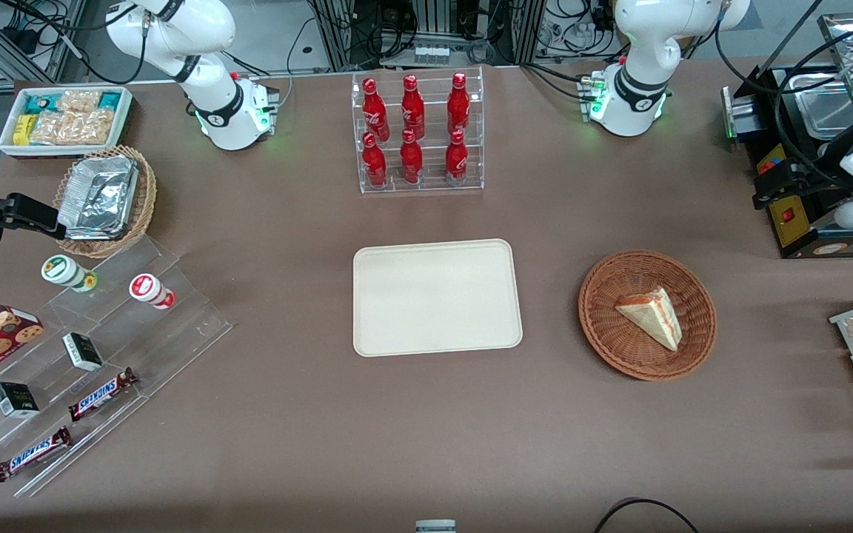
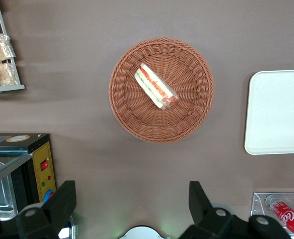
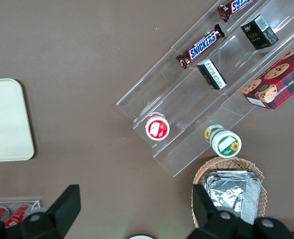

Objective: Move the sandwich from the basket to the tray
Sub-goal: 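Move the left gripper over the wicker basket holding the sandwich, then lower the left gripper onto the wrapped sandwich and close on it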

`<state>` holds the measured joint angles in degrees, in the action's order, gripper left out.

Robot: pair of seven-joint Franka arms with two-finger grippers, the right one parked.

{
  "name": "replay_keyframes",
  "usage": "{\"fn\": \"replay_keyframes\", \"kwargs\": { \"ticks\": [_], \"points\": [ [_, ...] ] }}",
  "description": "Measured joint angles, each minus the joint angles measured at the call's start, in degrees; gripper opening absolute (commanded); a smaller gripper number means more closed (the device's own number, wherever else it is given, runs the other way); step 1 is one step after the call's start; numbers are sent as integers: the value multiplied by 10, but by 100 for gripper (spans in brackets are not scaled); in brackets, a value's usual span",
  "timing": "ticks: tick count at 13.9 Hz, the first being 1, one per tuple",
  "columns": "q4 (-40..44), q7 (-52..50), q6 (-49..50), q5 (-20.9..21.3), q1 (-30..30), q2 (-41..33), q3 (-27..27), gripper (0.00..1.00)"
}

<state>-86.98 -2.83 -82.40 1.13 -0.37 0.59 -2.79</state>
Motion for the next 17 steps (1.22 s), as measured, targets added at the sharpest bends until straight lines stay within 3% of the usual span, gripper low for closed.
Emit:
{"fn": "replay_keyframes", "kwargs": {
  "ticks": [8,17],
  "points": [
    [-9,-9,-16,0,0,19,0,100],
    [-245,-259,-366,0,5,41,-33,100]
  ]
}}
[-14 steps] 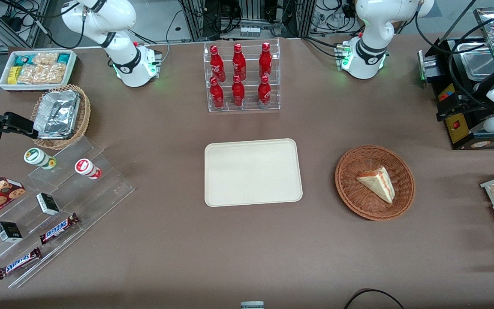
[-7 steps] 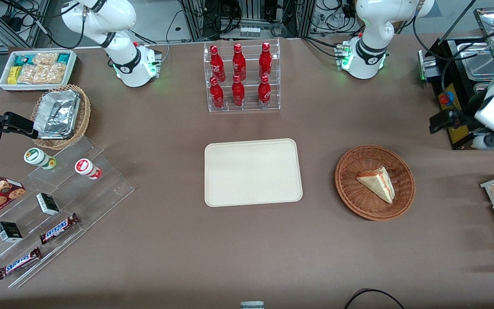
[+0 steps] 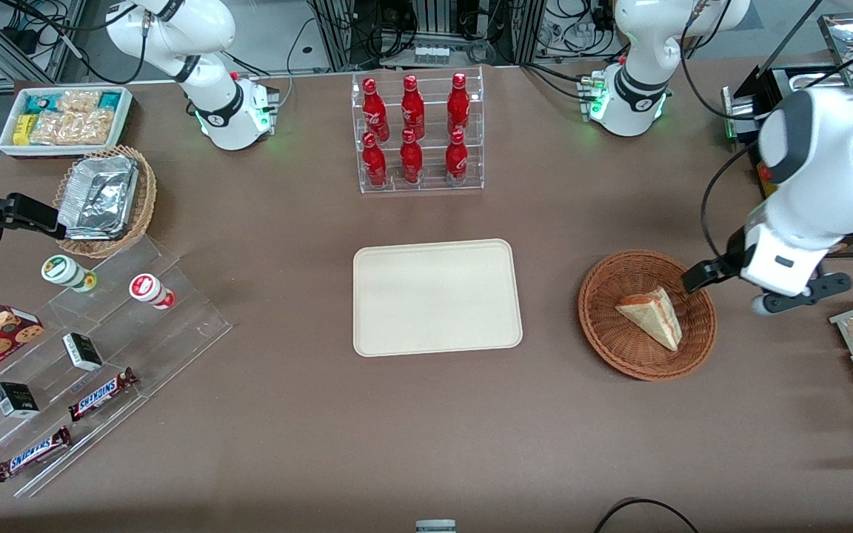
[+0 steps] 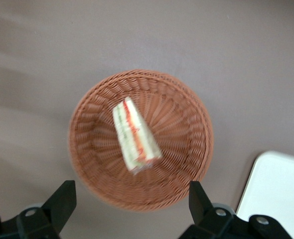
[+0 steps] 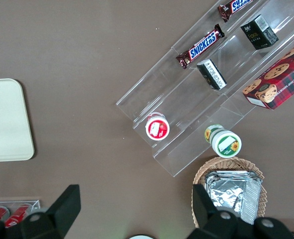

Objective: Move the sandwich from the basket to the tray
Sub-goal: 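Lower the left gripper onto the wrapped sandwich and close on it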

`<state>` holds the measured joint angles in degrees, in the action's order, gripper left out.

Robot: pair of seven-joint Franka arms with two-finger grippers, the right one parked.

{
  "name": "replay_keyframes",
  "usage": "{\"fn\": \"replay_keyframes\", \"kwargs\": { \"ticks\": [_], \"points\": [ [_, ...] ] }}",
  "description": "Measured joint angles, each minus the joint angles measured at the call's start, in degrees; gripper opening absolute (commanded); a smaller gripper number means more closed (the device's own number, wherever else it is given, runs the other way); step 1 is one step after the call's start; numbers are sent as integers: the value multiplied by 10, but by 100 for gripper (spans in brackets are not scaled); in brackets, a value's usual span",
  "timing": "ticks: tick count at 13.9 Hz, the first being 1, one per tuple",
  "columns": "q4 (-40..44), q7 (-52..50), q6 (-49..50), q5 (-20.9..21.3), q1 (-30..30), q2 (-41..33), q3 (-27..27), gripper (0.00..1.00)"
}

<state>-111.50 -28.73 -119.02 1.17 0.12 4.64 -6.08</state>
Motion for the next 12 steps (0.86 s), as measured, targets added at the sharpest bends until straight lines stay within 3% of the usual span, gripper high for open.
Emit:
{"fn": "replay_keyframes", "kwargs": {
  "ticks": [5,12],
  "points": [
    [-126,-153,-186,2,4,1,-1,100],
    [-150,-196,-197,2,3,43,3,100]
  ]
}}
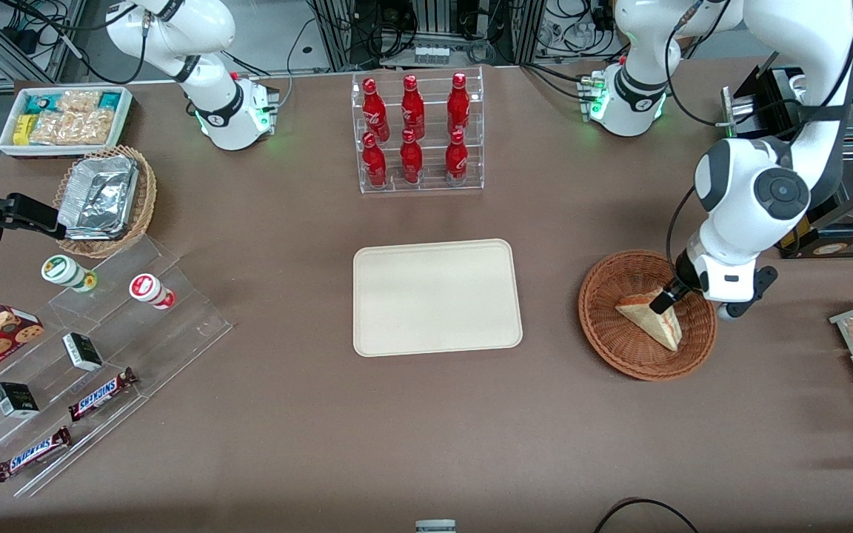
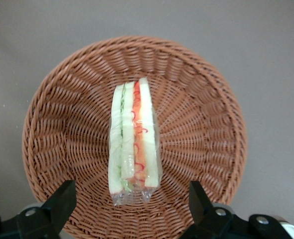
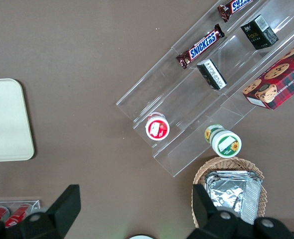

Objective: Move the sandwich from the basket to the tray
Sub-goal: 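Lower the left gripper onto the wrapped sandwich and close on it, then lift the sandwich and carry it over the cream tray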

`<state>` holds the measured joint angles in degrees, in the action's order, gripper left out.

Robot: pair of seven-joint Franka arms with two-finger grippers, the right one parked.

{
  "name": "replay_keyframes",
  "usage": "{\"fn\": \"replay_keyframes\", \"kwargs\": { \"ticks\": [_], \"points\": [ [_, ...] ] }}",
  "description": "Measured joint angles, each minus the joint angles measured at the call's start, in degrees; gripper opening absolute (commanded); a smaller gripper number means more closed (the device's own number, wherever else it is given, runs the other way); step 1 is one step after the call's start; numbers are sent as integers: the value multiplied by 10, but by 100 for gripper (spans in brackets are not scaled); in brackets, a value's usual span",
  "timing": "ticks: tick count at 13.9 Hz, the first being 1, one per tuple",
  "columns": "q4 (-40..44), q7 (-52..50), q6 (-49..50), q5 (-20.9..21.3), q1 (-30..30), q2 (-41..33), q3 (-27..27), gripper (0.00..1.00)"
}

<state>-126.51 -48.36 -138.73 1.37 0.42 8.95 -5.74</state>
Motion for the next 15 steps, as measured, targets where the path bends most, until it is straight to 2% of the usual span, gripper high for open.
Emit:
{"fn": "replay_keyframes", "kwargs": {
  "ticks": [8,9,10,11,12,15],
  "points": [
    [0,-37,-45,0,0,51,0,100],
    [0,-37,-49,0,0,56,0,98],
    [0,-38,-54,0,0,60,0,64],
    [0,-40,-58,0,0,64,0,26],
    [0,-44,-60,0,0,68,0,0],
    [0,-50,-63,0,-3,78,1,0]
  ]
}}
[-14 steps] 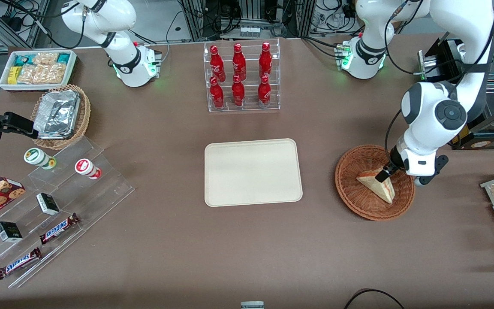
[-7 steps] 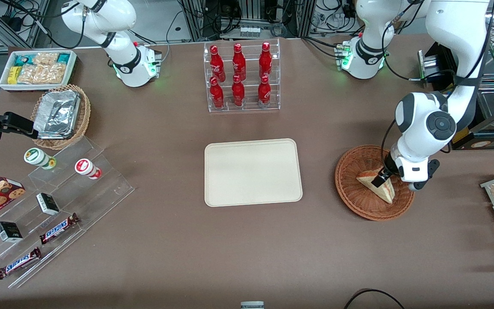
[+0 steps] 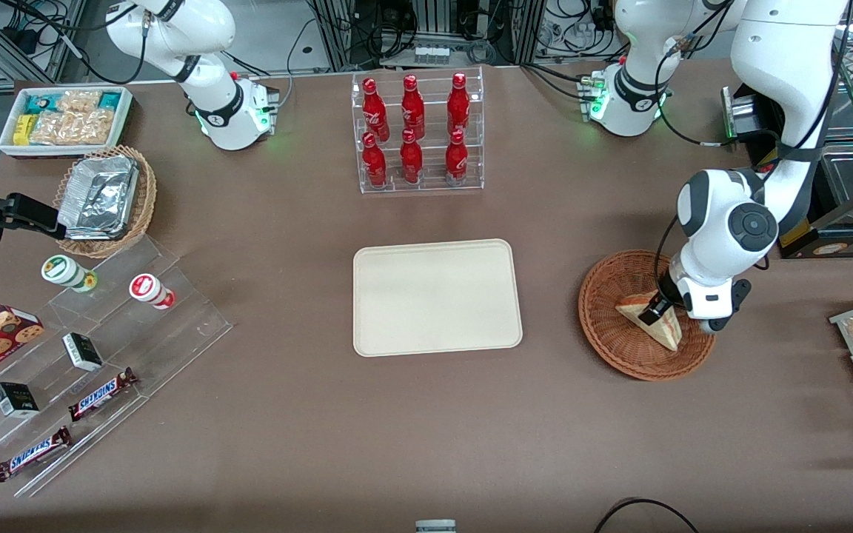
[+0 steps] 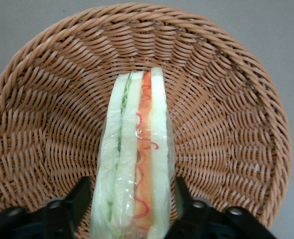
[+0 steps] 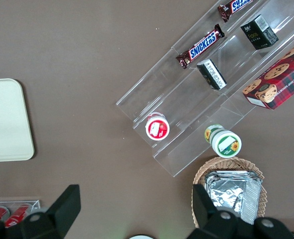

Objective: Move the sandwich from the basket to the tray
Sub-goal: 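Lift the sandwich and carry it over the cream tray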

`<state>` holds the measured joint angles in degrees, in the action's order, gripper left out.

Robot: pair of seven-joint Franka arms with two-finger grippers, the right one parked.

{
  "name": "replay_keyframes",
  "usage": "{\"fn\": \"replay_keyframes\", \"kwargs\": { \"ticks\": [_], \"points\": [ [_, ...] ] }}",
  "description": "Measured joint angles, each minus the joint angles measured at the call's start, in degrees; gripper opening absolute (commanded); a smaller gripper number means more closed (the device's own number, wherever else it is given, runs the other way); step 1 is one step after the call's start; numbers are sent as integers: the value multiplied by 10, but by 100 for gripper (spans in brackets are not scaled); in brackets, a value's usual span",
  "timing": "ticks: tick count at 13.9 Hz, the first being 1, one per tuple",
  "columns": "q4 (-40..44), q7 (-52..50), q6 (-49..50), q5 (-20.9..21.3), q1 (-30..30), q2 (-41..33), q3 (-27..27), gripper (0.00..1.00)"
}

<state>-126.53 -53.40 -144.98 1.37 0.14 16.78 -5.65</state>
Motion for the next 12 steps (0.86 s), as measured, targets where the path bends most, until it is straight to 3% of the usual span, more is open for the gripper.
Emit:
{"fn": "replay_keyframes", "kwargs": {
  "ticks": [5,8,12],
  "points": [
    [16,-1,17,0,1,-5,-1,0],
    [91,-1,153,1,2,-29,-4,0],
    [259,-3,341,1,39,-42,-16,0]
  ]
}}
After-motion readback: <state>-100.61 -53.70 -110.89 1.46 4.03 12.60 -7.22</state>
